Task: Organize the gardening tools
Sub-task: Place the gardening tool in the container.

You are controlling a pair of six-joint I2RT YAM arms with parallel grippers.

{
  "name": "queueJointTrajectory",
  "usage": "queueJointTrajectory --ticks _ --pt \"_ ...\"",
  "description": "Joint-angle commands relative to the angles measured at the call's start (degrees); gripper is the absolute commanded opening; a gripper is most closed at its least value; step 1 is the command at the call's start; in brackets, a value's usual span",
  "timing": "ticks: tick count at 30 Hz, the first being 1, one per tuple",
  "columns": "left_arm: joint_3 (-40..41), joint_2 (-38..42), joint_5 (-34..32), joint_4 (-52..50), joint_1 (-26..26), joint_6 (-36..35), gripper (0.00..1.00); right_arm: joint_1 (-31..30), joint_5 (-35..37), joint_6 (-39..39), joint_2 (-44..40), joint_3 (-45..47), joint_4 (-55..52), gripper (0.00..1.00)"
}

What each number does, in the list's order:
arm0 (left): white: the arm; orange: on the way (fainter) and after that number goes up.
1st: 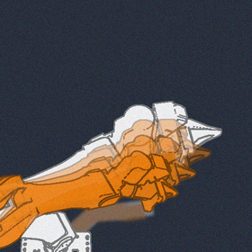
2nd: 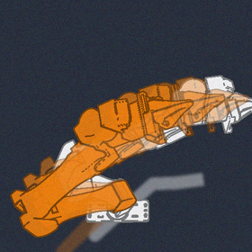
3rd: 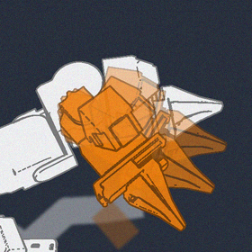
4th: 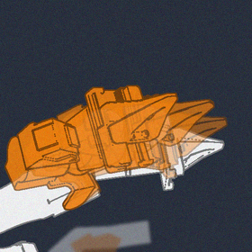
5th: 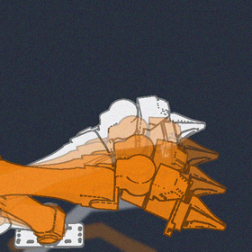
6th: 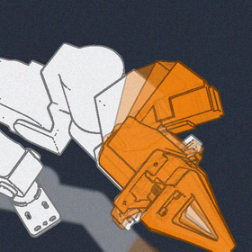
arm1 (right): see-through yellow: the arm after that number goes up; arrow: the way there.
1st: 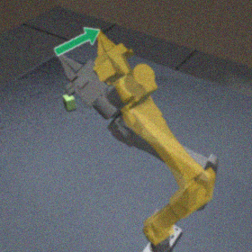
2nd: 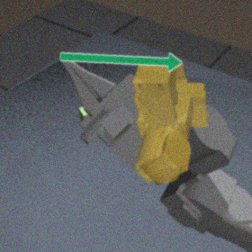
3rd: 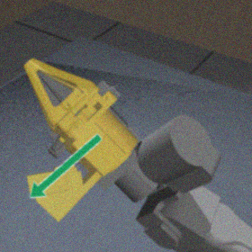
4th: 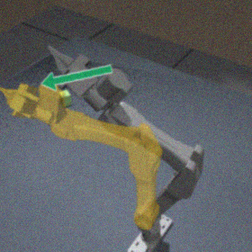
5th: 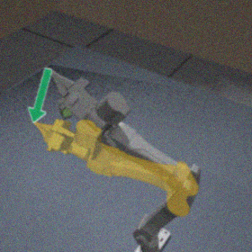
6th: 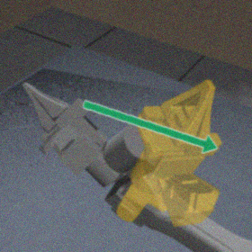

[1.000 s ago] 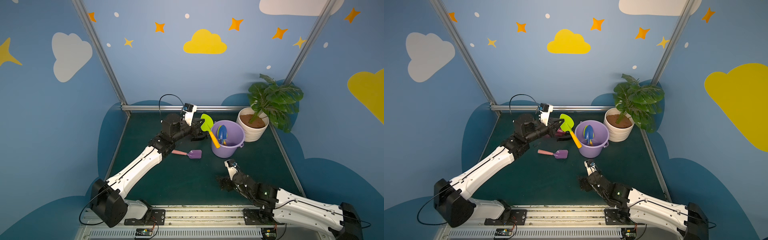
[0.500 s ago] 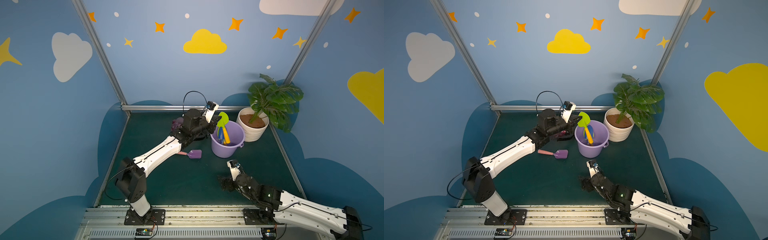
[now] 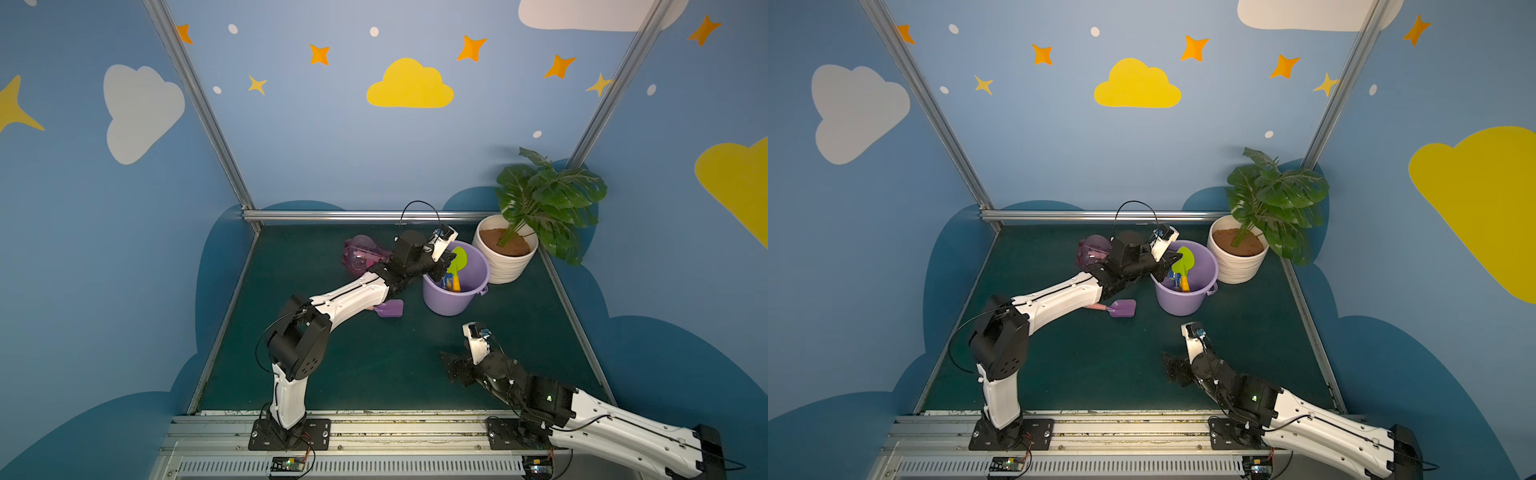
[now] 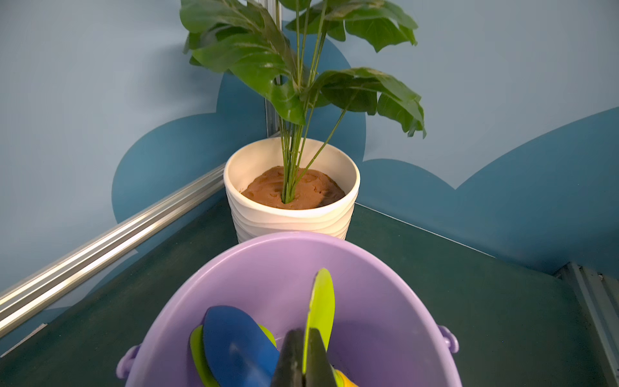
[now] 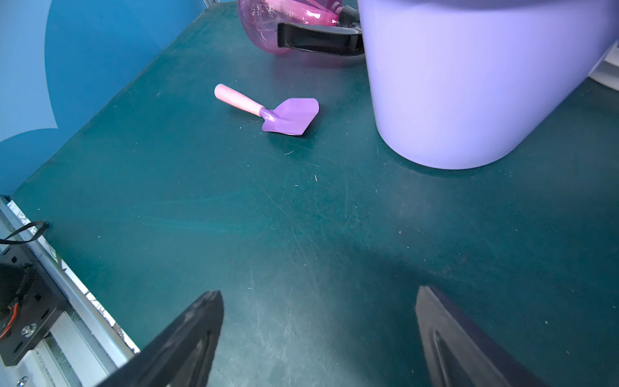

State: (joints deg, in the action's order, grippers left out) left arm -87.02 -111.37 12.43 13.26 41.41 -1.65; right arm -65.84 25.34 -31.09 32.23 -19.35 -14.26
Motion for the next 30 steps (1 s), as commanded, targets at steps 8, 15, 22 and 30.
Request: queueJointTrajectory --ticks 8,15,22,30 --pt "-5.13 -4.15 1.14 -2.94 0.19 -1.49 0.11 -0.20 0.72 0.12 -0.20 0.46 0.08 0.91" --pt "-6.26 -5.30 0.86 -5.77 0.21 -1.78 0.20 -0.24 1.32 0.90 0.15 0.44 1.54 0.91" --pt "-6.53 -3.77 0.89 -7.50 0.07 -1.60 0.32 -0.23 1.21 1.58 1.65 0.07 3.22 0.92" --pt "-3.36 4.14 3.47 -10.90 -0.31 -2.15 0.38 -0.10 0.14 1.74 5.42 -0.94 4.26 0.92"
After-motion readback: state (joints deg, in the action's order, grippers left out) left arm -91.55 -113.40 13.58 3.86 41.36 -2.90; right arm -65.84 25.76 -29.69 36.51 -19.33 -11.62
